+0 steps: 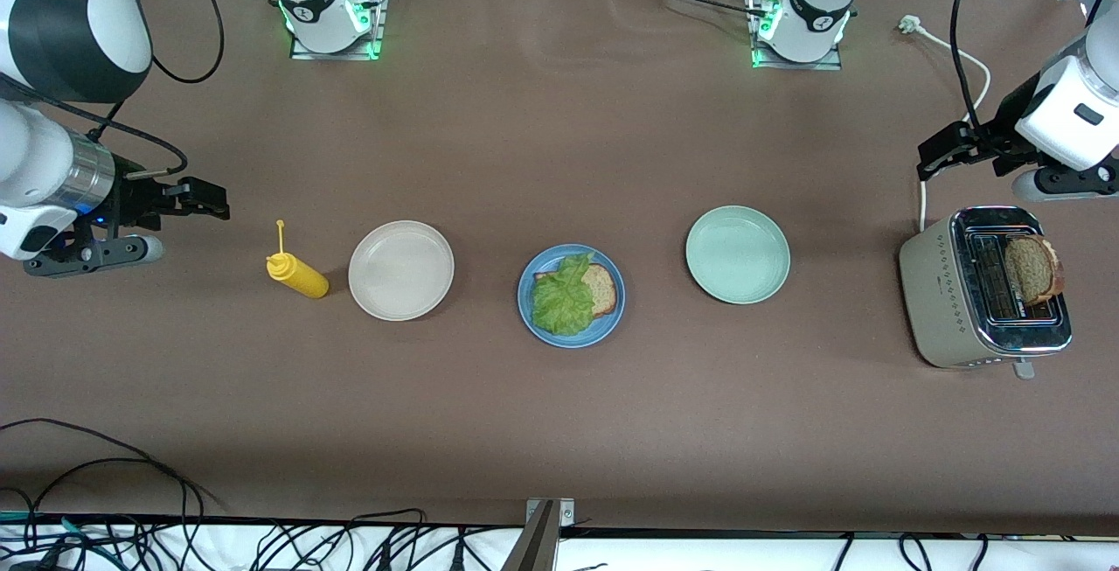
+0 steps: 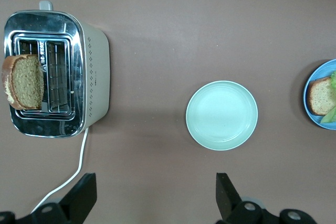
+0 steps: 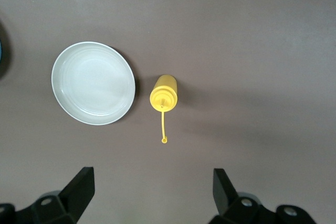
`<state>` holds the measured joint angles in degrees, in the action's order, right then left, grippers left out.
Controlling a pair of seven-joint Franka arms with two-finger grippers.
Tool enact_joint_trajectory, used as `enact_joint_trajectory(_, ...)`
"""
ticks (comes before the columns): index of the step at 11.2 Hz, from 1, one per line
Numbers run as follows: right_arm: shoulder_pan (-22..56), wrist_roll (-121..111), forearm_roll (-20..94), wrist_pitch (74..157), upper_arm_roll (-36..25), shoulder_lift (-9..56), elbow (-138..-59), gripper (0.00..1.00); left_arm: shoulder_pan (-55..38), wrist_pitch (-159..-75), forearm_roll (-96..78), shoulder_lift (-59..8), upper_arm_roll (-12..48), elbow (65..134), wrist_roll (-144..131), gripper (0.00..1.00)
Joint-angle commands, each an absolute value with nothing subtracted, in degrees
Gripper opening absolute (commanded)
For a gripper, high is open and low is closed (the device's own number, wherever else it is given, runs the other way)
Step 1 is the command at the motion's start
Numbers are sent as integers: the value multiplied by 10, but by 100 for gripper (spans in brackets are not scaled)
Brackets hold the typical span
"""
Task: Make sandwich in blue plate with both arms
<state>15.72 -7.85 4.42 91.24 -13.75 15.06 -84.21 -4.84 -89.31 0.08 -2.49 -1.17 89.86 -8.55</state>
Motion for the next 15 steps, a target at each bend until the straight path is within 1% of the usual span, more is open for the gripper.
enact_joint_trajectory(1,149,-86,39,921,-127,133,-862,100,-47,-898,-5,-17,-12,905,-74,100)
enact_joint_trajectory(8,149,-87,40,920,-128,134,-861,100,-47,-898,-5,-17,-12,904,-74,100)
enact_joint_trajectory(15,157,-76,55,937,-123,158,-859,100,-47,-898,-5,-17,-12,904,-74,100)
